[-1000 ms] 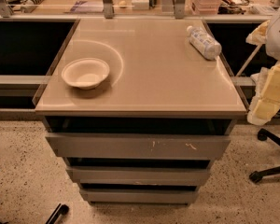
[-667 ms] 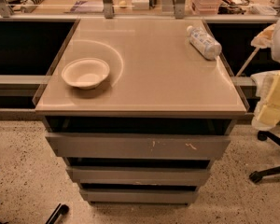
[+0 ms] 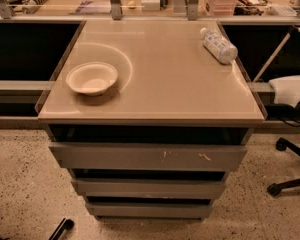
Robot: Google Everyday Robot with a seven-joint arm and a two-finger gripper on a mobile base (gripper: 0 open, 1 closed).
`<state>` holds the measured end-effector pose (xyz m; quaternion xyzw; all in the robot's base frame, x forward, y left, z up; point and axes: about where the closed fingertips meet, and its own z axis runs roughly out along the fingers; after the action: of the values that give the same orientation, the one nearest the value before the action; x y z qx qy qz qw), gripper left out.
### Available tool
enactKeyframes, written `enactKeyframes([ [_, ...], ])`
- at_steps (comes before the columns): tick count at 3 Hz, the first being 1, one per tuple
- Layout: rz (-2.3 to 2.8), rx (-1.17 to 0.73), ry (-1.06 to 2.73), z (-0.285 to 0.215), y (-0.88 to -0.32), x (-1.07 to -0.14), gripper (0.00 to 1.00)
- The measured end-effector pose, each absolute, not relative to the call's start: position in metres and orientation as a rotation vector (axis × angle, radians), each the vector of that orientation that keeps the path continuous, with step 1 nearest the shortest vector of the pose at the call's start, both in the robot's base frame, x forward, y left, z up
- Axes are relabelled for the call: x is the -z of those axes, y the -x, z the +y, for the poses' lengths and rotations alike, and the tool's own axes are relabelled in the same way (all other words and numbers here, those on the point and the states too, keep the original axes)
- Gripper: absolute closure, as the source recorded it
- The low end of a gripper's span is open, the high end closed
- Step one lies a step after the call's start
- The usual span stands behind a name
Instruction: Open bottom drawer
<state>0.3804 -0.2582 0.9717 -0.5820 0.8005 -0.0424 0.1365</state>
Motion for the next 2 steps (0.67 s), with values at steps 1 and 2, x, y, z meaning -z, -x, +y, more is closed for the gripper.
enactKeyframes([
  [1,2.26,0.115,1.693,-0.246,-0.373,-0.955,0.0],
  [2,2.093,0.124,1.706,-0.212,-0.332,-0.943,0.0],
])
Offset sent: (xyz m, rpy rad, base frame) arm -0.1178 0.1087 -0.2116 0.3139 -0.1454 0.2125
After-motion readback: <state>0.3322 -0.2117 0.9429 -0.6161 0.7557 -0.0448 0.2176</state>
